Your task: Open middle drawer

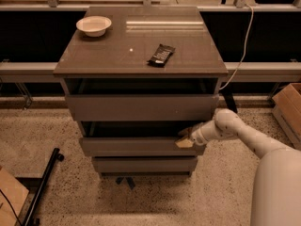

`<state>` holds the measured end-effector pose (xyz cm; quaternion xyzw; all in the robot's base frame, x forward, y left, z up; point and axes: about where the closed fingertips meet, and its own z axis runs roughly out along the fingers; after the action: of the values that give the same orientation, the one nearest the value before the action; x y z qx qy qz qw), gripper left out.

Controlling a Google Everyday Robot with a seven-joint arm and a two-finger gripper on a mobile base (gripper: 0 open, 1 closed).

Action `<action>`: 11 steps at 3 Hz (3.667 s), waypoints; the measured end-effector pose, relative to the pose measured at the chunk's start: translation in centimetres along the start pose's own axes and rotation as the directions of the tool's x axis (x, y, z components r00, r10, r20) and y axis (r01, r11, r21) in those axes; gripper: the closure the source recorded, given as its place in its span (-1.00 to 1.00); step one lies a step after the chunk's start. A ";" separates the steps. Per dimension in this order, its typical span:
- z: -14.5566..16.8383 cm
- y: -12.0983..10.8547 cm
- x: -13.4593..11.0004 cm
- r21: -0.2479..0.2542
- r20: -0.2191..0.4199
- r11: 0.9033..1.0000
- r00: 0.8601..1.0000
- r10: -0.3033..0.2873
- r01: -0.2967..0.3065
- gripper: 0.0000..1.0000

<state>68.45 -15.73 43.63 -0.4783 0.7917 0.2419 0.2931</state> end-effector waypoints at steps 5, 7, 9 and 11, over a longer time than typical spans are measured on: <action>-5.4 7.3 3.9 0.007 -0.202 0.996 0.976 0.084 -0.084 0.69; -6.7 10.4 5.5 -0.001 -0.270 0.991 0.954 0.127 -0.132 0.62; -6.5 11.2 6.2 -0.036 -0.336 0.991 0.935 0.109 -0.129 -0.31; -8.7 13.7 8.4 -0.067 -0.423 0.982 0.896 0.135 -0.179 0.24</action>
Offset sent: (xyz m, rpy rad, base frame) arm -0.0803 -0.0101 0.0033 -0.1873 0.1460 0.0793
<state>51.05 -20.84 45.39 -0.4679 0.8583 0.1981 0.0718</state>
